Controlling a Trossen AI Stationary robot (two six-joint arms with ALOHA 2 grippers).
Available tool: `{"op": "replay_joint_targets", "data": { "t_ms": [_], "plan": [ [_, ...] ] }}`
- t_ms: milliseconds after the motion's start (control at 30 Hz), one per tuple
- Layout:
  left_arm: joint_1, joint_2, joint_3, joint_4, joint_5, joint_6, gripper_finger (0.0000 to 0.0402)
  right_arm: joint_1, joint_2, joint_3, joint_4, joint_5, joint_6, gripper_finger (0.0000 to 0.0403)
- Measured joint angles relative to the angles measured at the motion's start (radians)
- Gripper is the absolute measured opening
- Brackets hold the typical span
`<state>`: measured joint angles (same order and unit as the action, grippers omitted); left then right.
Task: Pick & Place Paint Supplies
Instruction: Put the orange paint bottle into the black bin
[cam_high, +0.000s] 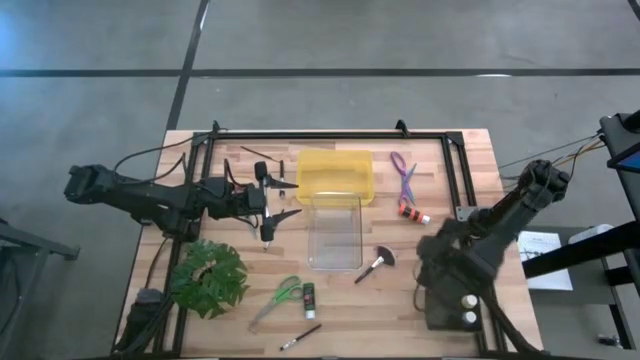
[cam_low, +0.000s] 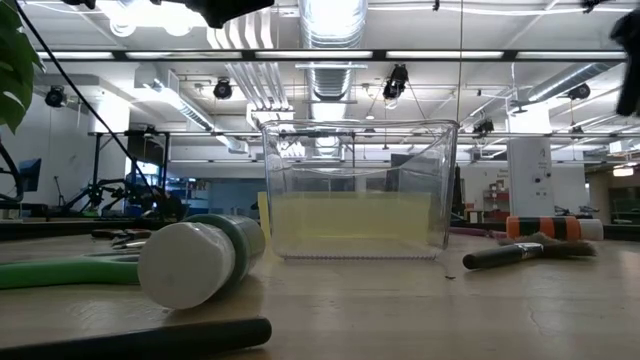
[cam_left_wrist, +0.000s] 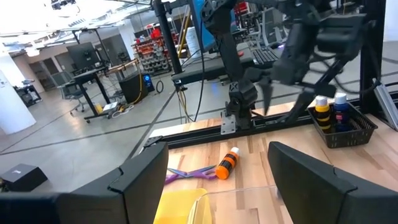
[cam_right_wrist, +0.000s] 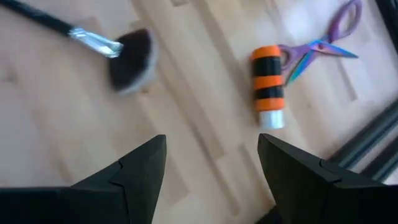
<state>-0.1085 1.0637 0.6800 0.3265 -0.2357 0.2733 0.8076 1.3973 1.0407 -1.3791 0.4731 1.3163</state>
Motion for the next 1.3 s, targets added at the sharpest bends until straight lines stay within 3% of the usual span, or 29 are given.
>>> {"op": "replay_joint_targets", "data": {
  "t_ms": [267,367,600,1033,1167,1300],
  "plan": [
    [0.002,0.000,0.000,-0.014,0.000,0.011,0.0286,-0.322,-0.107,-0.092,0.015,-0.085,-0.250,0.0253],
    [0.002,0.000,0.000,-0.014,0.000,0.012,0.0286,-0.438,-0.153,-0.143,0.077,-0.091,-0.384,0.0253],
    [0.002,0.000,0.000,-0.017,0.000,0.013,0.0286,-0.654,-0.211,-0.288,0.223,-0.212,-0.637,0.0250],
    [0.004,0.000,0.000,-0.018,0.000,0.015,0.0286,-0.689,-0.205,-0.357,0.293,-0.239,-0.744,0.0150],
    [0.005,0.000,0.000,-0.018,0.000,0.015,0.0286,-0.693,-0.205,-0.363,0.320,-0.238,-0.742,0.0147],
    [0.005,0.000,0.000,-0.019,0.000,0.015,0.0286,-0.708,-0.205,-0.374,0.339,-0.236,-0.739,0.0170]
  ]
}}
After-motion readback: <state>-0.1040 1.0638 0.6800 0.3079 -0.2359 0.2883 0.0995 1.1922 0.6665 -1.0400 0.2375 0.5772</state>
